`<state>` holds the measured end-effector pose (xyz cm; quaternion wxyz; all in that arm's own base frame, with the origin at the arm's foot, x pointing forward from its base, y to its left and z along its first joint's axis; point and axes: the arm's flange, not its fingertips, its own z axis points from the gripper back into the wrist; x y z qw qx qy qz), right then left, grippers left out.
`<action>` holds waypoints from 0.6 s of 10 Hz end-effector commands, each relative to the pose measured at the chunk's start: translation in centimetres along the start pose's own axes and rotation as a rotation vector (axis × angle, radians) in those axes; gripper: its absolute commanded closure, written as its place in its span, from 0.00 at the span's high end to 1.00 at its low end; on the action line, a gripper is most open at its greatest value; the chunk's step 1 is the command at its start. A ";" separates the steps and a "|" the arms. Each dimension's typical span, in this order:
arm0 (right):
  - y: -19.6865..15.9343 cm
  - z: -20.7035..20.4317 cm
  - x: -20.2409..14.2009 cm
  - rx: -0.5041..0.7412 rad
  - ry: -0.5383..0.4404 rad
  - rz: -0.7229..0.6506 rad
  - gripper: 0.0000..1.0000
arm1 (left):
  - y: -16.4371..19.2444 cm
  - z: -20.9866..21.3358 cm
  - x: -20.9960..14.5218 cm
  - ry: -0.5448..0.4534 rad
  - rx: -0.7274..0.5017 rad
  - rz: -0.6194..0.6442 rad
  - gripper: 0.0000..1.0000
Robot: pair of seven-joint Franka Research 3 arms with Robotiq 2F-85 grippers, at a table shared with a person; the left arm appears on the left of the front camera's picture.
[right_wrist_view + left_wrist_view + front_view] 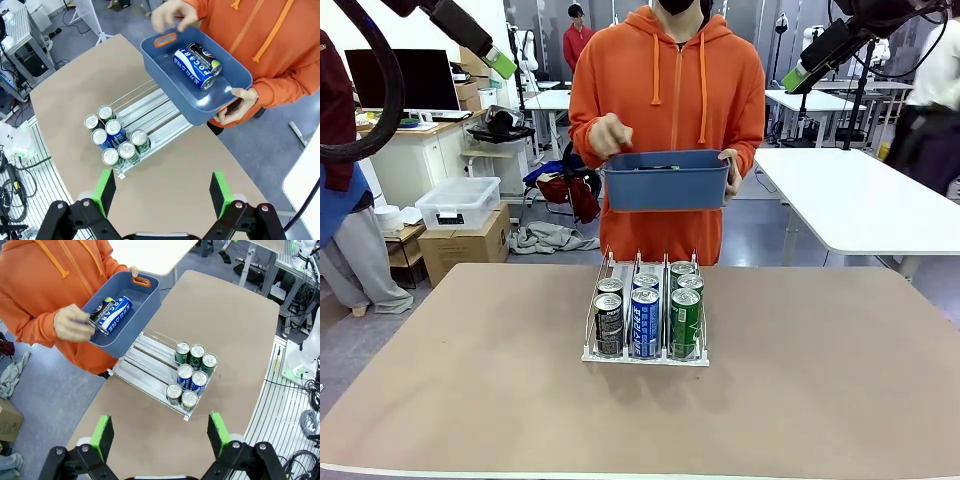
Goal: Fill the beverage cans into the dispenser.
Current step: Pick up the Pepsi coke handed by the human.
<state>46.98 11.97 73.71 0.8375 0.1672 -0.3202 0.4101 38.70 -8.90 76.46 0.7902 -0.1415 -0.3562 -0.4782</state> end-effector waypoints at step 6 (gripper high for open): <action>-0.1 0.0 -0.1 -0.002 0.003 0.001 1.00 | -0.1 0.1 -0.1 0.006 -0.004 -0.004 1.00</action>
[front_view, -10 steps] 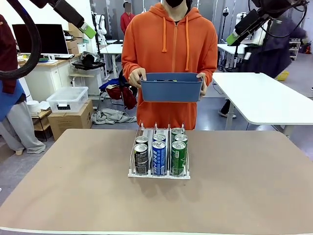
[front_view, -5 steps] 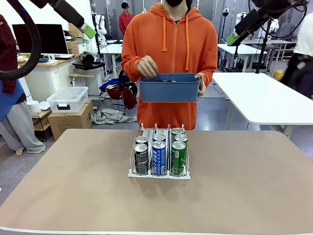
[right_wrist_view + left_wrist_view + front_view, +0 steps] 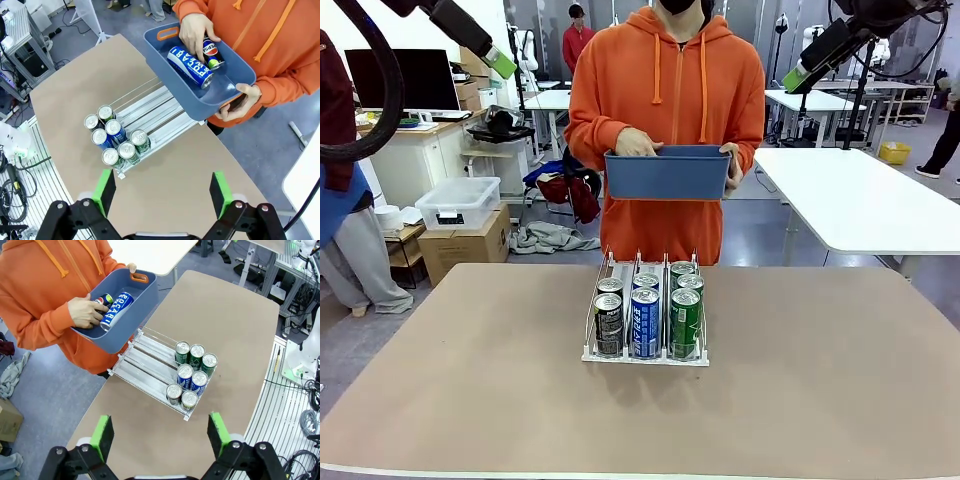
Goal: Fill the beverage cans into the dispenser.
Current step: Pick up the Pepsi coke handed by the human.
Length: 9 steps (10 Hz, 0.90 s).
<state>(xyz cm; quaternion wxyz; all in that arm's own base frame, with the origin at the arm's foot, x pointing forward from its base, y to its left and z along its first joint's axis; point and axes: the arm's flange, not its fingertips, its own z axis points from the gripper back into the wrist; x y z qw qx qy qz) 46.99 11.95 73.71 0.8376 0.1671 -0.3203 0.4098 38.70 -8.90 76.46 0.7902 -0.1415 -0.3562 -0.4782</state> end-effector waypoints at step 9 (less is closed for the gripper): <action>-0.1 0.0 -0.1 -0.002 0.003 0.001 1.00 | -0.1 0.1 -0.1 0.006 -0.004 -0.004 1.00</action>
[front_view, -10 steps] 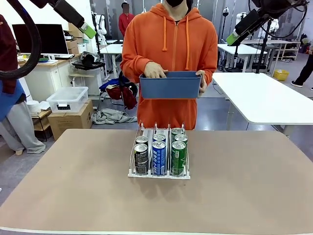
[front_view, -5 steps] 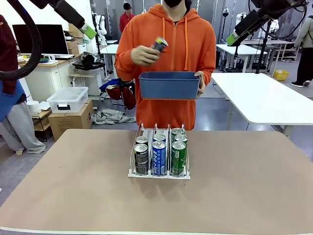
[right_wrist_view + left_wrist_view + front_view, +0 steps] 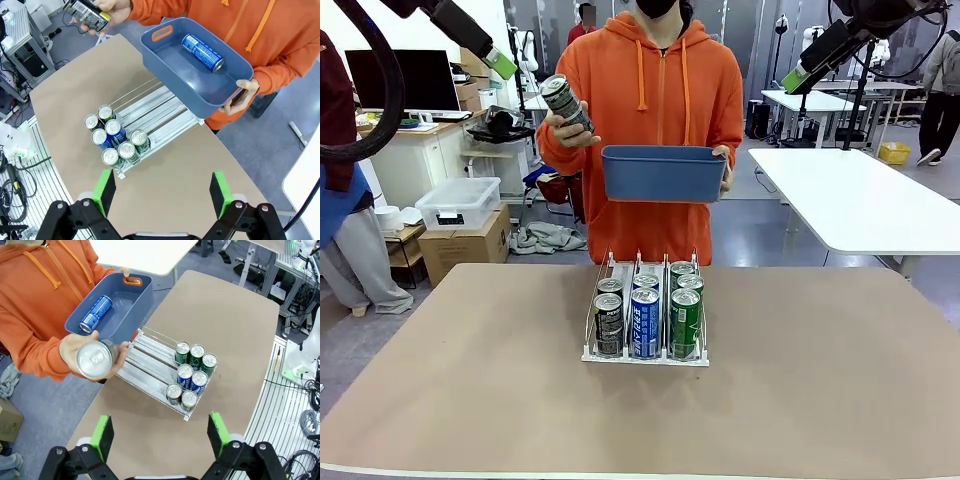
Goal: Fill the beverage cans into the dispenser.
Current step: Pick up the Pepsi coke handed by the human.
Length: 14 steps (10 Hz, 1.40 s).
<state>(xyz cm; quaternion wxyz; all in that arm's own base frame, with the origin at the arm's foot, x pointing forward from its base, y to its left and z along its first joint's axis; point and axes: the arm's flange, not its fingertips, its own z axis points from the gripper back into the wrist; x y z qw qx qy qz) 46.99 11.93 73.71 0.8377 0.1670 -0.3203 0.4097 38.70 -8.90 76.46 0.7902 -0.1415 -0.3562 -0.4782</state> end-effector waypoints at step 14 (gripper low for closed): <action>-0.1 0.0 -0.1 -0.002 0.003 0.001 1.00 | 1.6 -2.0 0.4 0.041 0.015 -0.039 1.00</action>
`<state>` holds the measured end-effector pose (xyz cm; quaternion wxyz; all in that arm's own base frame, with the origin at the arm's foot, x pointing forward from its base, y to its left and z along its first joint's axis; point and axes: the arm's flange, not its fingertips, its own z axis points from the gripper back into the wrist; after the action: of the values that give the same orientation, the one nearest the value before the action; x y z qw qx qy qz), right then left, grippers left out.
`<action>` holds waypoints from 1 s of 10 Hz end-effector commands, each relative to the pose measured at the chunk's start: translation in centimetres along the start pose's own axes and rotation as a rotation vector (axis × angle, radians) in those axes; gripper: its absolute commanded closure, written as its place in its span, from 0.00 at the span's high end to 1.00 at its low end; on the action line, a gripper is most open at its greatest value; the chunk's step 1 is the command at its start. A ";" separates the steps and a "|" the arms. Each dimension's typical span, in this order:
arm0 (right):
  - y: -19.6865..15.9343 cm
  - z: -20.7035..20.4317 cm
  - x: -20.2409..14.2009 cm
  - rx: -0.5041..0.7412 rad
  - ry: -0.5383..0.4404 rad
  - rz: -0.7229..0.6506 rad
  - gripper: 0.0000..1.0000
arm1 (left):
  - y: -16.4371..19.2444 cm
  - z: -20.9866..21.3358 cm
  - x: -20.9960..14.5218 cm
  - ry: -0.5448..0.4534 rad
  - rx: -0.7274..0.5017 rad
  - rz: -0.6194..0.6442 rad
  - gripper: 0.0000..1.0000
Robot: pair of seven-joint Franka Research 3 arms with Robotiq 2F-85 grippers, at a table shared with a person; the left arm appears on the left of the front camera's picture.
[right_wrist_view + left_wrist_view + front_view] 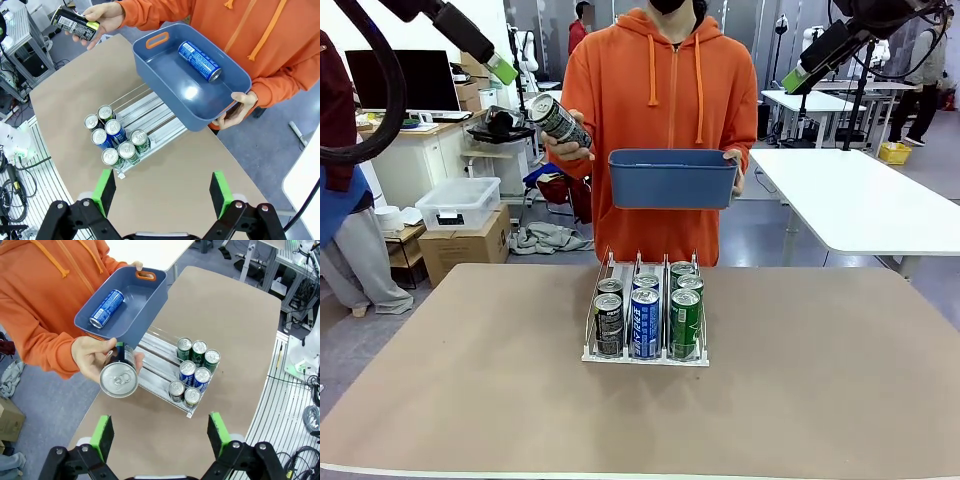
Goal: Fill the beverage cans into the dispenser.
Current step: Pick up the Pepsi coke handed by the human.
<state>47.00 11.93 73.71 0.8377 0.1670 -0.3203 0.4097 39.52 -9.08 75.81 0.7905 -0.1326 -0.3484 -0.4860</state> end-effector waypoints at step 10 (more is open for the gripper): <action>-0.1 0.0 -0.1 -0.002 0.003 0.001 1.00 | 4.3 -7.2 -0.3 -0.088 0.024 -0.030 1.00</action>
<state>47.01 11.92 73.70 0.8378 0.1669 -0.3202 0.4096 45.89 -11.33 71.91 0.7783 -0.1299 -0.3815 -0.4815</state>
